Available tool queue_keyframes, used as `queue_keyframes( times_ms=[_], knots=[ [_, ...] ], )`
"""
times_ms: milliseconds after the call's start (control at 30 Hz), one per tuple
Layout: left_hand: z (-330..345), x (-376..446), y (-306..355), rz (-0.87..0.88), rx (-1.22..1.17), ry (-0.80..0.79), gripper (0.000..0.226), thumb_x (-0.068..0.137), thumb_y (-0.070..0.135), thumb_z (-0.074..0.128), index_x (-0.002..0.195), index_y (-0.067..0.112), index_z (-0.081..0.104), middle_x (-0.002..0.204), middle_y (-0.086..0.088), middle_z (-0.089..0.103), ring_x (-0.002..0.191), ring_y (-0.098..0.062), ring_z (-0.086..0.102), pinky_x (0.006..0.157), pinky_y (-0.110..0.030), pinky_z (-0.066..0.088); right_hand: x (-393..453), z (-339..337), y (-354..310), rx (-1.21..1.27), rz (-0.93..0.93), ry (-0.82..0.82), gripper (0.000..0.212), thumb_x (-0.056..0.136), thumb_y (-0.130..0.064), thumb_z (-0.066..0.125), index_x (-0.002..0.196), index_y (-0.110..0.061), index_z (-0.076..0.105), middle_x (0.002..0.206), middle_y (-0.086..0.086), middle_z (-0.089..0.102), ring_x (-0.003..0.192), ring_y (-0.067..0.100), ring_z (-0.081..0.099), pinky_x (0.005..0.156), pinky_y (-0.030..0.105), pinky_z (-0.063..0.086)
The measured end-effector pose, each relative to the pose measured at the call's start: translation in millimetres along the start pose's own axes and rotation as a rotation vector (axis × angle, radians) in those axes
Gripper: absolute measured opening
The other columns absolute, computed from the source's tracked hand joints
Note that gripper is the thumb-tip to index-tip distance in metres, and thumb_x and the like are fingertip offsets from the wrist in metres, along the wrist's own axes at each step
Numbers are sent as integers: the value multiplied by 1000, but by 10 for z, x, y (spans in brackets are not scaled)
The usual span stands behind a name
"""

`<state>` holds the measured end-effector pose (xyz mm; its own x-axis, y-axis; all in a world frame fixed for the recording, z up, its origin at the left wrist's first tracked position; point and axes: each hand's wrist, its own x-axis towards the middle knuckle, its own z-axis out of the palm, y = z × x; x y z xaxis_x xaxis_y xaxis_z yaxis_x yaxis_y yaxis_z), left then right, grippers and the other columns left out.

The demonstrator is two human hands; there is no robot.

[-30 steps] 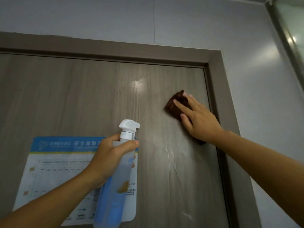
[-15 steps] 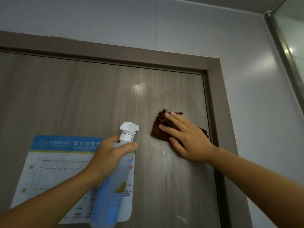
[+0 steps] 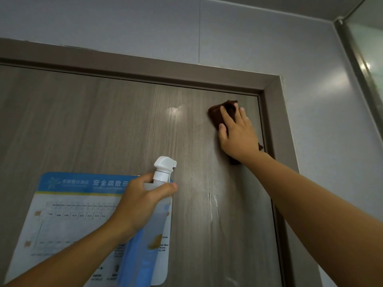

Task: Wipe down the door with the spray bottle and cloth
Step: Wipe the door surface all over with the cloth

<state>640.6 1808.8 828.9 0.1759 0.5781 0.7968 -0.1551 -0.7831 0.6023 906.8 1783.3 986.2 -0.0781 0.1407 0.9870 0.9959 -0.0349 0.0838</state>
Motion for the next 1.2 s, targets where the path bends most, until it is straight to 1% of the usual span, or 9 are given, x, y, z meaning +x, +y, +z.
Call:
queue_keyframes(
  times_ms=[167,267,400,500,733,833,967,1067,1200],
  knots=[
    [-2,-14,8,-26,-50,-18,30,72,38,80,80,9,72,73,-20,69,66,-31,68,63,-42,60,-205,-2,-39,-11,-224,-52,59,108,-42,34,164,-26,20,172,11,7,159,30,4,128,46,10],
    [3,-30,29,-23,-56,-12,32,72,37,79,81,7,72,80,-30,68,64,-29,69,60,-38,62,-495,-21,44,-44,-409,-96,60,107,-43,35,163,-26,23,172,8,9,159,26,5,127,39,8],
    [18,-36,26,-26,-61,5,42,71,37,79,89,0,71,81,-29,70,66,-29,70,61,-41,63,-748,-52,296,-60,-472,-132,59,107,-44,37,162,-27,27,171,8,12,159,23,7,127,39,13],
    [23,-29,17,-30,-60,9,38,74,35,82,88,2,72,76,-21,72,68,-29,71,65,-44,63,-620,-113,393,-85,-451,-130,59,106,-46,34,162,-29,27,171,7,13,158,26,12,125,36,14],
    [-3,-14,5,-38,-50,11,30,74,38,81,82,10,74,77,-25,70,69,-31,70,67,-45,62,-185,-53,166,-20,-122,-61,59,109,-40,36,164,-27,18,172,12,6,158,32,5,127,45,10],
    [-3,-28,-2,-35,-89,35,16,83,28,85,73,19,76,73,-16,69,68,-30,68,66,-43,61,-285,-37,131,15,-105,-68,59,110,-40,35,164,-25,18,172,13,6,158,33,5,127,46,10],
    [60,-84,28,-52,-103,70,16,86,23,83,86,9,74,77,-18,69,67,-28,68,62,-38,58,-525,-110,224,18,-140,-169,59,110,-42,33,165,-28,15,172,11,2,159,31,2,128,45,8],
    [229,-254,47,-80,-97,-9,43,75,33,82,94,-3,68,79,-25,70,67,-32,69,64,-41,57,-700,-198,303,16,-161,-249,60,110,-41,34,165,-29,11,172,9,-2,159,30,-1,127,43,7],
    [622,-616,71,-104,-100,-122,35,69,43,81,81,12,72,82,-28,71,71,-36,71,67,-49,57,-836,-277,377,-11,-177,-305,62,110,-42,35,165,-31,8,172,7,-5,159,30,-2,126,43,8]
  ],
)
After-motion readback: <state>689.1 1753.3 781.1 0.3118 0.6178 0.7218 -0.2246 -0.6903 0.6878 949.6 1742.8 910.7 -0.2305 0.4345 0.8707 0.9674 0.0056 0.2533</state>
